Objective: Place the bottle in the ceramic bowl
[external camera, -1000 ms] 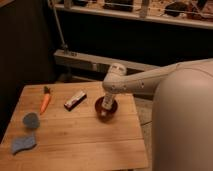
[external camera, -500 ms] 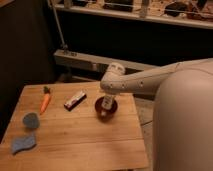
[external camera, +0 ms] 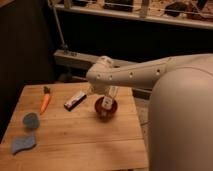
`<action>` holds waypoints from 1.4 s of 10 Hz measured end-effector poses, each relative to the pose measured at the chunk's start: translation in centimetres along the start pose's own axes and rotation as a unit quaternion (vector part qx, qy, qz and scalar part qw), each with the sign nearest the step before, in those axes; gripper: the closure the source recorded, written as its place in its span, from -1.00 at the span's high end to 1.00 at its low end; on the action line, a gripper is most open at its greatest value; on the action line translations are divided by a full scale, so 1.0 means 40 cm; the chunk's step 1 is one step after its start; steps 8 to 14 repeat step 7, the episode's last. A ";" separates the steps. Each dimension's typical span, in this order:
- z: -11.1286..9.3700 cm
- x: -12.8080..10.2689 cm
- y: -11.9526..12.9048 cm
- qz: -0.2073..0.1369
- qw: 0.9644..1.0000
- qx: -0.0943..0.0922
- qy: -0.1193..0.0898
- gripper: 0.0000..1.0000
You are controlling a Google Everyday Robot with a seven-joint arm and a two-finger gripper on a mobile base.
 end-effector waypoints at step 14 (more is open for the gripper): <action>-0.099 -0.079 -0.046 0.005 0.994 0.111 -0.021 0.60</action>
